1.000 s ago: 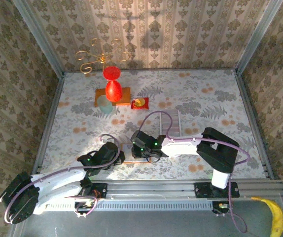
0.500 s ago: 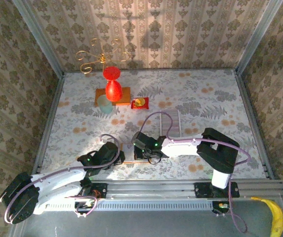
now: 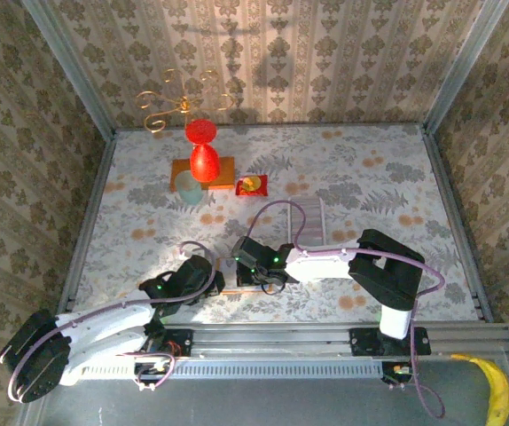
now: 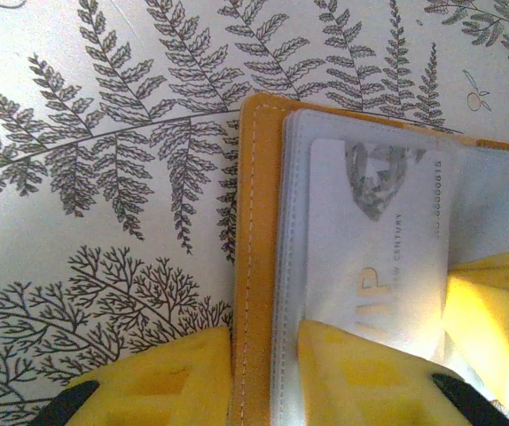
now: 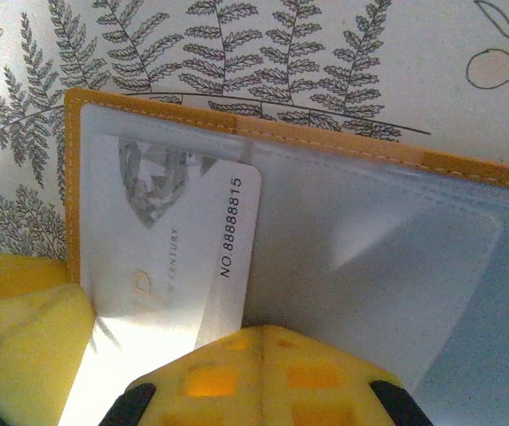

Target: Put the credit cards into the card holder

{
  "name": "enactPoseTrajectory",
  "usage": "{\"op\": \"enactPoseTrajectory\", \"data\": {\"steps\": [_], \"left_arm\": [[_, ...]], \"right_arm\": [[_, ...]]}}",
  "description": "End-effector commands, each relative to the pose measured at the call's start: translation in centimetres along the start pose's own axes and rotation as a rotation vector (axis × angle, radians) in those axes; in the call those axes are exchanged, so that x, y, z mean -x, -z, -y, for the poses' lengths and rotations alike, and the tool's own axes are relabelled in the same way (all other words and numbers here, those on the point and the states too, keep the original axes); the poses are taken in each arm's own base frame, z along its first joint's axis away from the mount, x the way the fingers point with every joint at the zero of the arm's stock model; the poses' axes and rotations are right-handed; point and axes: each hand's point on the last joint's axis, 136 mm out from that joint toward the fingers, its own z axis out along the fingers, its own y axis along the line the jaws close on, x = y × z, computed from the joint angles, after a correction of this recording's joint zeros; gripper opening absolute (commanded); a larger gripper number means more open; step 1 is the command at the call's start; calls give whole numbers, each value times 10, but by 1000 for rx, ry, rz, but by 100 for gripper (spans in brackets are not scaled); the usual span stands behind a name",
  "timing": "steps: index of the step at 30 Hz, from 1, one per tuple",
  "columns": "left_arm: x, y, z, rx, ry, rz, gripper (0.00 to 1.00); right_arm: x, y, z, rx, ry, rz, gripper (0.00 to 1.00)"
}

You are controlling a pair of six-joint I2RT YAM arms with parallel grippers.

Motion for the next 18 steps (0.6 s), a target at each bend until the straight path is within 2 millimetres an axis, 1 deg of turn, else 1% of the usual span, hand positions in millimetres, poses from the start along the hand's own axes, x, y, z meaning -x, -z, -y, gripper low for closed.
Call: {"op": "enactPoseTrajectory", "data": {"steps": [1, 4, 8, 11, 15, 18], "left_arm": [[-27, -4, -24, 65, 8, -90, 29], [-27, -4, -24, 63, 9, -92, 31], [-27, -3, -26, 73, 9, -85, 34], [-27, -4, -26, 63, 18, -79, 36], [-26, -2, -22, 37, 15, -74, 39], [-25, -1, -23, 42, 10, -68, 40]], "right_arm": [[-1, 0, -42, 175, -24, 1, 0], [1, 3, -43, 192, -40, 13, 0], [0, 5, -29, 137, -49, 23, 0], [-2, 5, -26, 137, -55, 19, 0], [-3, 3, -34, 174, -51, 7, 0], [1, 10, -41, 195, -34, 26, 0]]}}
